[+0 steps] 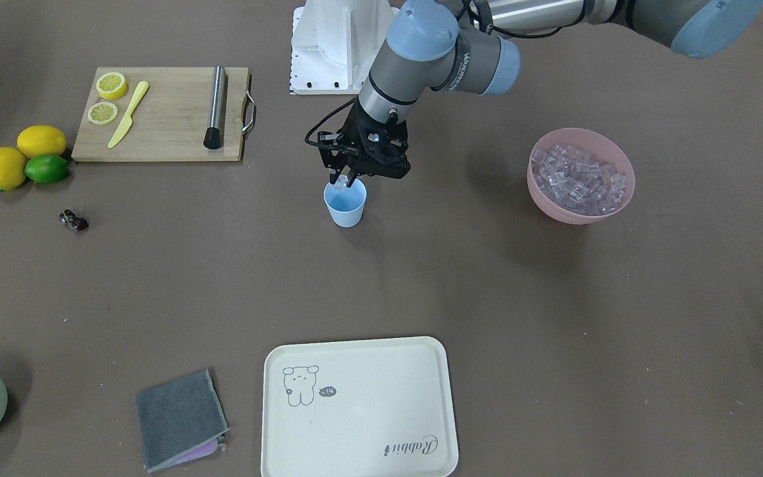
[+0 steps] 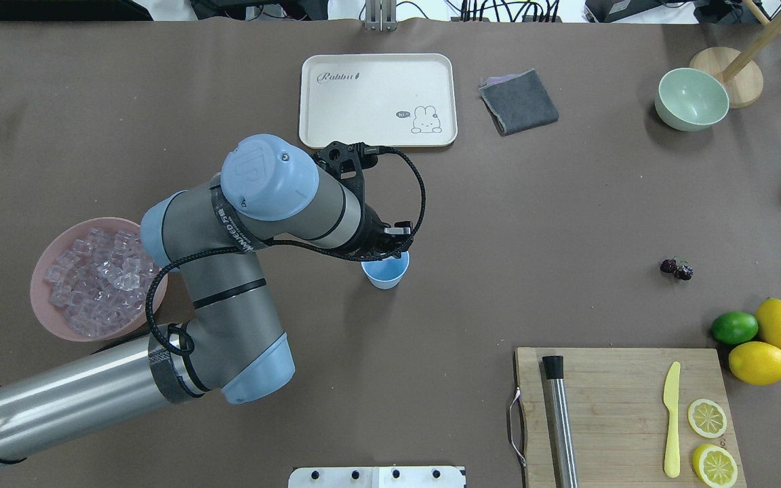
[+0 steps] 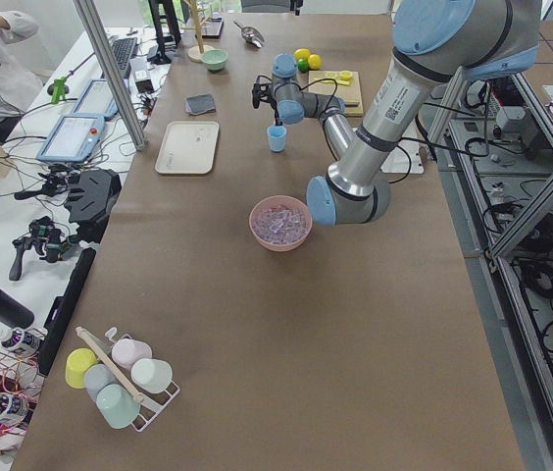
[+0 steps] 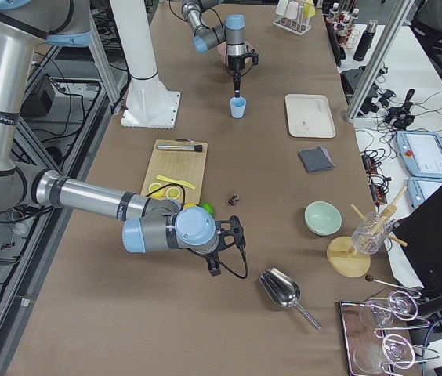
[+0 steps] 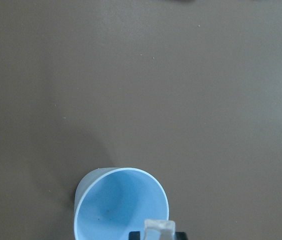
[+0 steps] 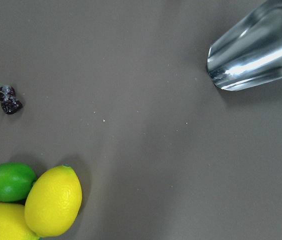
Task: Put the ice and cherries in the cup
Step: 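Carry the ice cube with the left gripper over the blue cup, then open the left gripper to drop the ice cube into the cup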
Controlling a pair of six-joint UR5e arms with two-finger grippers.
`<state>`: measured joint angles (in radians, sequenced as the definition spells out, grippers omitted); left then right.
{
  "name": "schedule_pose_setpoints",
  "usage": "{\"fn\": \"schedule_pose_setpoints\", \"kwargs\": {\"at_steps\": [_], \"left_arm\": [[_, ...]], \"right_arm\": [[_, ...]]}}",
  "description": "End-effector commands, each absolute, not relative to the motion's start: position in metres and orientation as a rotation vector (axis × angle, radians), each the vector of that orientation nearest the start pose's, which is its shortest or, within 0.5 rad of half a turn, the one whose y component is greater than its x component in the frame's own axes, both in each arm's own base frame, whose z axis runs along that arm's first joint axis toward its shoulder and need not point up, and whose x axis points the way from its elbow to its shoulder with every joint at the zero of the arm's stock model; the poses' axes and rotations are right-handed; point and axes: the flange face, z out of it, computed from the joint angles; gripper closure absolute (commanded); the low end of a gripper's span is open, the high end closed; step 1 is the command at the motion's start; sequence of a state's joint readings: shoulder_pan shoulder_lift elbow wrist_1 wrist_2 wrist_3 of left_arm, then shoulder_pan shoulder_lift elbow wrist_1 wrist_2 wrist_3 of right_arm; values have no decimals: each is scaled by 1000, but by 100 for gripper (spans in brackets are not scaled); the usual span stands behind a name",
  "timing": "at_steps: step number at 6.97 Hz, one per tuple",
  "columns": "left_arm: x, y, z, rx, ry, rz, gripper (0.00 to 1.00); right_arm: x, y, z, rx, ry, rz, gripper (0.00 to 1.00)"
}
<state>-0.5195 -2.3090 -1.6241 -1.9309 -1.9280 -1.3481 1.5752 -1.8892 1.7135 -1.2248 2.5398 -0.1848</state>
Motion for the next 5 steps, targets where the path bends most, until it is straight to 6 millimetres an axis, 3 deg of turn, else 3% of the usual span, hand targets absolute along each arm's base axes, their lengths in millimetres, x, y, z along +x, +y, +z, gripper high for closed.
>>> {"fn": "schedule_pose_setpoints", "kwargs": {"at_steps": [1,2,3,4,5], "left_arm": [[534,-440,152,155,1162,-34,15],[511,-448,159,165,1162,-52,8],[473,-453,201,141,1141,-6,8],[408,-460,243,198,1118,87,8],[352,-455,283,234,1082,127,8]], "right_arm": [[35,-374,652,245,-964,-270,0],[30,-377,639,246,-969,-262,0],[24,-380,616,245,-981,-235,0],[16,-380,603,230,-1010,-220,0],[10,-380,601,214,-1032,-220,0]]}}
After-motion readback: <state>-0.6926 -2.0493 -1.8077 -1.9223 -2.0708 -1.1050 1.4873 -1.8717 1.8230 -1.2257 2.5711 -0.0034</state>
